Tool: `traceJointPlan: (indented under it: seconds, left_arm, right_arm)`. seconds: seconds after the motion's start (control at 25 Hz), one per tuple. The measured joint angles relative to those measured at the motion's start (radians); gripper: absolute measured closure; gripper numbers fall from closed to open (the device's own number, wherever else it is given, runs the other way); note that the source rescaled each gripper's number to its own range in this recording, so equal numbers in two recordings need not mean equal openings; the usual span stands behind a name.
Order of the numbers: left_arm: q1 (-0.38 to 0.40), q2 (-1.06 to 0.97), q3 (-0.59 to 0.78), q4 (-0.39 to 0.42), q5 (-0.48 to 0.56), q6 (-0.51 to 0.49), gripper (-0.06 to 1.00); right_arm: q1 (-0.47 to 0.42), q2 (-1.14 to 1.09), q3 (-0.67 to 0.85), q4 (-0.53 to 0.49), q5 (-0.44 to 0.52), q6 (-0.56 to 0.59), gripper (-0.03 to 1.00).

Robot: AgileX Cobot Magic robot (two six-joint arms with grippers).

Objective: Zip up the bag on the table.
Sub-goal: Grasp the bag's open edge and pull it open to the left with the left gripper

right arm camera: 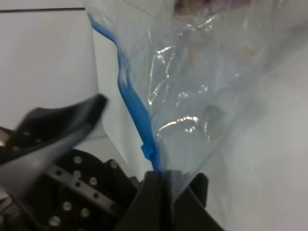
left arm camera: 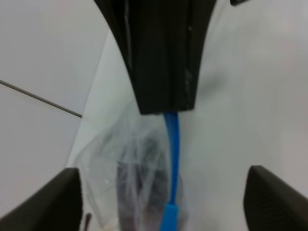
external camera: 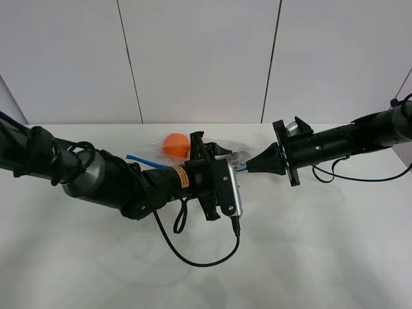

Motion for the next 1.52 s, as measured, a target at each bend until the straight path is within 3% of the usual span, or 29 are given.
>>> traceJointPlan:
  seconds: [0.32, 0.64, 0.92, 1.24, 1.52]
  left_arm:
    - [0.000, 0.006, -0.001, 0.000, 0.004, -0.002, 0.52]
    - [0.000, 0.006, -0.001, 0.000, 0.008, -0.011, 0.69]
    - [0.000, 0.006, -0.001, 0.000, 0.008, -0.012, 0.92]
    - [0.000, 0.006, -0.001, -0.028, 0.008, -0.001, 0.94]
    - [0.038, 0.006, 0.015, -0.059, -0.014, 0.140, 0.94]
  right_arm:
    - [0.000, 0.000, 0.000, 0.000, 0.000, 0.003, 0.97]
    - [0.000, 0.000, 0.000, 0.000, 0.000, 0.004, 0.97]
    - [0.000, 0.000, 0.000, 0.000, 0.000, 0.007, 0.97]
    - [0.000, 0.000, 0.000, 0.000, 0.000, 0.007, 0.97]
    - [0.001, 0.000, 0.000, 0.015, -0.005, 0.007, 0.97]
